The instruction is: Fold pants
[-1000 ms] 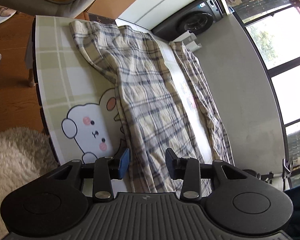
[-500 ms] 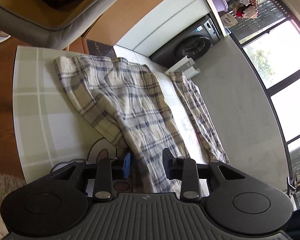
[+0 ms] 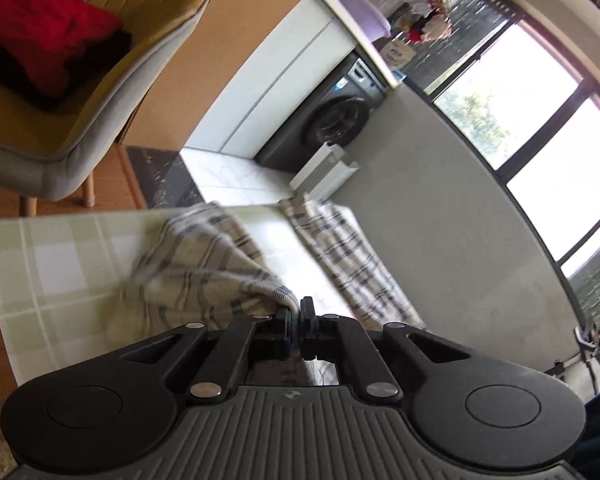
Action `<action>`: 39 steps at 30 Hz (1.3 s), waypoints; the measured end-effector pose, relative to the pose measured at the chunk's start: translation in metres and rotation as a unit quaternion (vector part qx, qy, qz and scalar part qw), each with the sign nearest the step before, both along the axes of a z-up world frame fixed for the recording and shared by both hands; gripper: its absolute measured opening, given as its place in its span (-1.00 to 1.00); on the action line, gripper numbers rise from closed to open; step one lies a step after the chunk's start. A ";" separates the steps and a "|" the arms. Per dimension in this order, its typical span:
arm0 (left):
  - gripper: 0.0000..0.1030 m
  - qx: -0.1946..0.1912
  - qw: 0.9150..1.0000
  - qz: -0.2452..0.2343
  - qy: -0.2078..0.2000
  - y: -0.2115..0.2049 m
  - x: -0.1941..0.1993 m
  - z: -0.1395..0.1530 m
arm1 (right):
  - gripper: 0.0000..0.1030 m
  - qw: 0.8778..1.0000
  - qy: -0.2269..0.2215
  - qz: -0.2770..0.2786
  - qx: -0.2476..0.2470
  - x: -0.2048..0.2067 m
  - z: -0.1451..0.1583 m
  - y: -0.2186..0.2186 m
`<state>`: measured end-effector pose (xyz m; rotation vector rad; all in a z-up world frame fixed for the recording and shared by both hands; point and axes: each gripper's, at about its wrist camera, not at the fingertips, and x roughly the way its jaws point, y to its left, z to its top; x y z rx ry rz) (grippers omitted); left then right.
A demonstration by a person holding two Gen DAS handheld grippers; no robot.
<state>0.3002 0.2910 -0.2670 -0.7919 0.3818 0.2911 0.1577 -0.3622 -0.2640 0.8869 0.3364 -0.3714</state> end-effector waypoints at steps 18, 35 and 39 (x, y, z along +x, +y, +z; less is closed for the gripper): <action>-0.91 0.003 0.985 0.002 -0.172 -0.030 -0.102 0.138 | -0.85 0.992 -0.116 -0.039 -0.039 -0.062 0.103 -0.008; -0.91 -0.013 0.996 -0.017 -0.086 -0.030 -0.014 0.116 | -0.85 0.998 0.016 -0.003 -0.066 -0.024 0.089 -0.019; -0.91 0.017 0.997 -0.019 -0.072 -0.035 0.051 0.112 | -0.85 0.997 0.021 0.002 -0.079 0.029 0.085 -0.021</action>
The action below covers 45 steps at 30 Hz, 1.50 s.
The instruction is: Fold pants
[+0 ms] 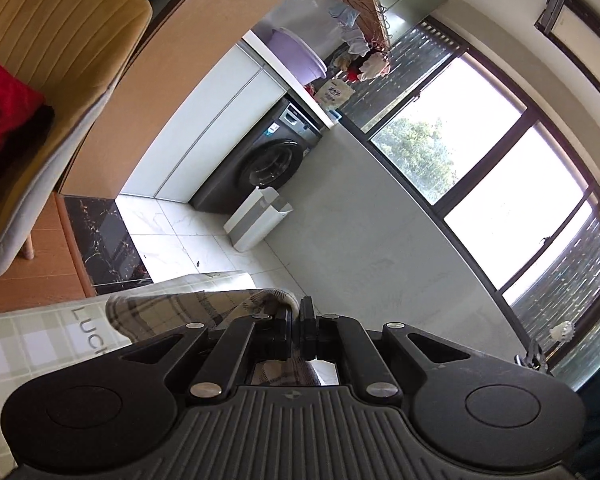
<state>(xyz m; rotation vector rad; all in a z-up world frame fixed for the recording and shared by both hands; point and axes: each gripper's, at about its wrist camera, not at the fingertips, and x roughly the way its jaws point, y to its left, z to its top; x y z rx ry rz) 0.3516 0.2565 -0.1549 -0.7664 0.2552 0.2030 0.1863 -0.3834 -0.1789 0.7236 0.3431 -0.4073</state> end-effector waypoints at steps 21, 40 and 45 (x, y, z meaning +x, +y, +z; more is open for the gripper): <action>-0.90 0.041 0.989 -0.051 0.131 -0.049 0.267 -0.080 | -0.85 0.997 0.073 -0.029 -0.029 0.142 -0.055 -0.029; 0.42 0.004 0.965 -0.118 0.234 0.014 0.198 -0.124 | 0.06 0.991 0.104 0.044 -0.070 0.068 -0.046 0.046; 0.21 -0.023 0.960 -0.115 0.254 0.019 0.192 -0.151 | 0.06 0.989 0.135 0.028 -0.049 0.052 -0.060 0.064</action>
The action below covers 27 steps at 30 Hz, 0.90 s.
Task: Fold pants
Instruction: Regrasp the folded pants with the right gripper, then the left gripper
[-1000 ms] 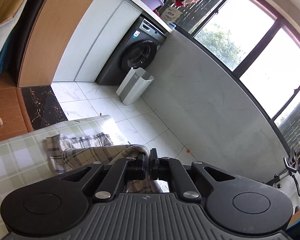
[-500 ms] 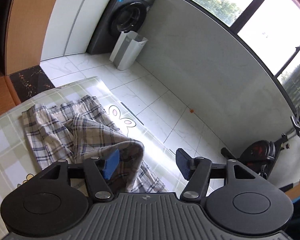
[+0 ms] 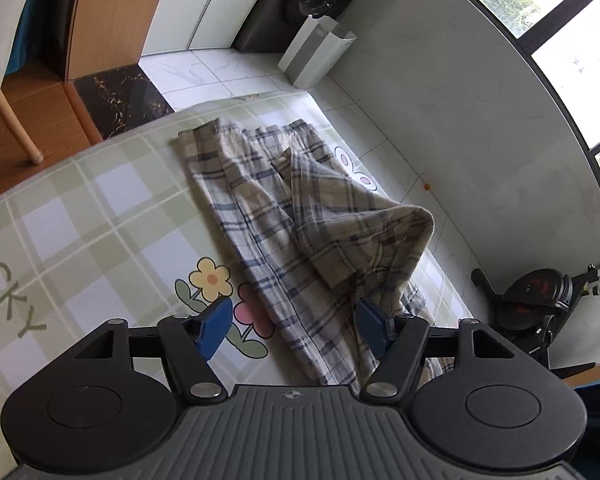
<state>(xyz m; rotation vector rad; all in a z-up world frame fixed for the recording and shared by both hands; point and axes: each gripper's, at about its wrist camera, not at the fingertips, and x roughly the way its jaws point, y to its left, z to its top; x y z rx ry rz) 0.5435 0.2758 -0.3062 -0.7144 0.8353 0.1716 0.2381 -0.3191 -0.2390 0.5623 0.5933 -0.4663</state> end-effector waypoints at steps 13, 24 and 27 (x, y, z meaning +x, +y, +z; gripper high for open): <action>-0.97 0.081 0.997 0.013 0.003 -0.031 0.023 -0.026 | 0.19 0.995 0.063 -0.075 0.027 -0.011 -0.037 -0.004; -0.97 0.135 0.989 0.066 0.013 -0.015 -0.053 -0.019 | -0.65 0.997 0.074 -0.009 -0.016 0.038 -0.042 -0.030; -0.96 0.132 0.986 0.096 0.020 -0.009 -0.092 -0.017 | -0.68 0.996 0.074 0.024 -0.032 0.059 -0.043 -0.034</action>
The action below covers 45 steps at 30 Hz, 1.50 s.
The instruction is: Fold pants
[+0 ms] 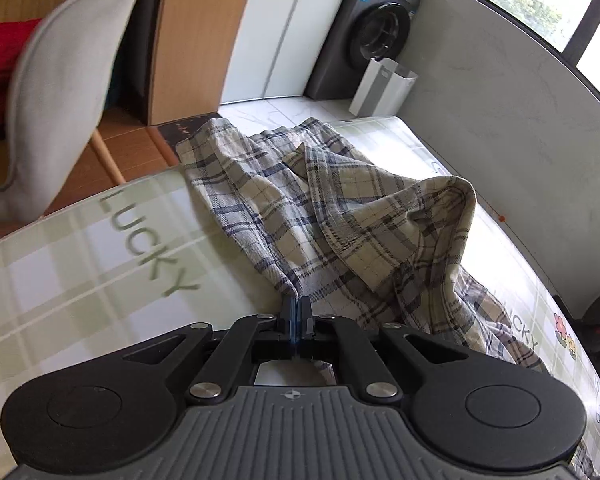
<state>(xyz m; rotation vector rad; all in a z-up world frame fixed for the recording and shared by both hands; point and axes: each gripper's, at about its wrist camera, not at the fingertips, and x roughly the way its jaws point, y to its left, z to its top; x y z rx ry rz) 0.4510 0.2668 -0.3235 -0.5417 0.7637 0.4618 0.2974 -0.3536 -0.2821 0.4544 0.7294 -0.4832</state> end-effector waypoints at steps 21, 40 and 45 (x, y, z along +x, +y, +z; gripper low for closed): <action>-0.85 0.029 0.997 -0.075 -0.001 -0.131 -0.087 0.037 | -0.43 0.996 -0.020 0.052 -0.070 0.001 0.014 -0.039; -0.73 0.073 0.985 -0.152 -0.041 0.032 -0.067 0.116 | -0.37 0.988 -0.064 0.136 0.031 0.016 0.040 0.137; -0.11 0.088 0.962 -0.257 -0.025 0.011 -0.037 0.087 | -0.36 0.985 -0.054 0.161 0.011 0.027 0.037 0.175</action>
